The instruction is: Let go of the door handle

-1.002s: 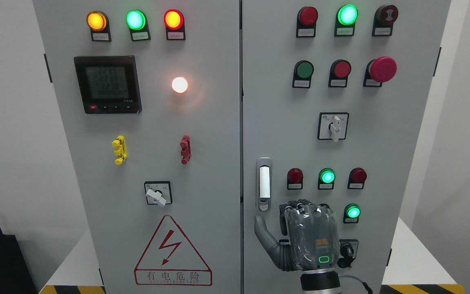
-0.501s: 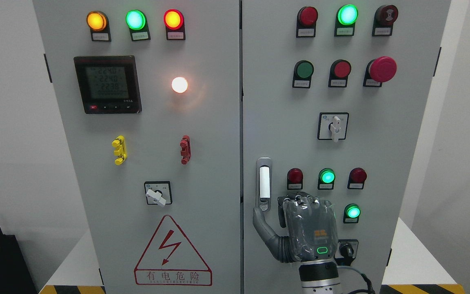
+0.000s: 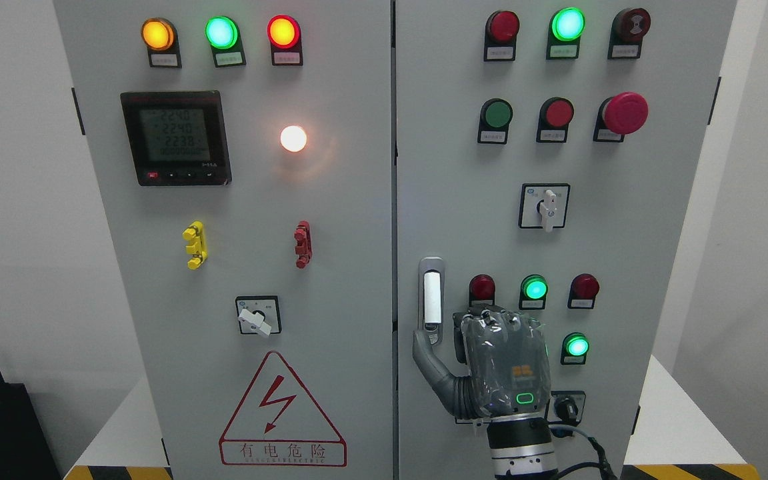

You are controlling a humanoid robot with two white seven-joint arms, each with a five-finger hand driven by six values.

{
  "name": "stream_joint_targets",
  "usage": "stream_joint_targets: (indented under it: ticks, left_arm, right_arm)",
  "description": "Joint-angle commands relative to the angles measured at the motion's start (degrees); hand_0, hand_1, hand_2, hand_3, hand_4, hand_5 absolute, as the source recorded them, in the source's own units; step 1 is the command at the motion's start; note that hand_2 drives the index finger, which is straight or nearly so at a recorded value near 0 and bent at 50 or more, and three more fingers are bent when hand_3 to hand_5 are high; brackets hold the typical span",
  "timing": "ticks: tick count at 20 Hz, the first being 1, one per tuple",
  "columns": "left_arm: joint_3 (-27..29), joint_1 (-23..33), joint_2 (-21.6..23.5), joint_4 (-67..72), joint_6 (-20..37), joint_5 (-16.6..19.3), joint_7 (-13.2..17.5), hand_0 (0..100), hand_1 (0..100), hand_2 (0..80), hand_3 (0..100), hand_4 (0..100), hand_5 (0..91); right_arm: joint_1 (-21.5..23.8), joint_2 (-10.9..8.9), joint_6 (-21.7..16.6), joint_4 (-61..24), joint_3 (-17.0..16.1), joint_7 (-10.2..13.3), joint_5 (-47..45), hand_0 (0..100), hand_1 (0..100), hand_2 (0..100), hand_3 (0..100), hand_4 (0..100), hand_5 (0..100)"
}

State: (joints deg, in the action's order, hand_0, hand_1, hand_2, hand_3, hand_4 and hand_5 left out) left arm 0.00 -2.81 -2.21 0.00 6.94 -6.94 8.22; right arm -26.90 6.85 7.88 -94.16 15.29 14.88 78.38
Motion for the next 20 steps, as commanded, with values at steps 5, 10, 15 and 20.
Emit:
stream_joint_targets:
  ticks: [5, 10, 15, 20]
  left_arm:
    - [0.62, 0.00, 0.01, 0.97, 0.00, 0.00, -0.05, 12, 39, 0.0, 0, 0, 0.0]
    - [0.62, 0.00, 0.01, 0.97, 0.00, 0.00, -0.05, 12, 39, 0.0, 0, 0, 0.0]
    - [0.62, 0.00, 0.01, 0.97, 0.00, 0.00, -0.05, 12, 39, 0.0, 0, 0, 0.0]
    - [0.62, 0.00, 0.01, 0.97, 0.00, 0.00, -0.05, 12, 39, 0.0, 0, 0, 0.0]
  right_arm:
    - [-0.52, 0.18, 0.03, 0.64, -0.09, -0.11, -0.15, 37, 15, 97, 100, 94, 98]
    - [-0.70, 0.27, 0.03, 0.99, -0.09, -0.11, -0.15, 37, 15, 97, 100, 94, 98]
    - [-1.05, 0.36, 0.29, 1.08, -0.09, -0.20, -0.15, 37, 16, 97, 100, 94, 98]
    - [-1.05, 0.36, 0.29, 1.17, -0.09, -0.20, -0.15, 37, 16, 97, 100, 94, 98]
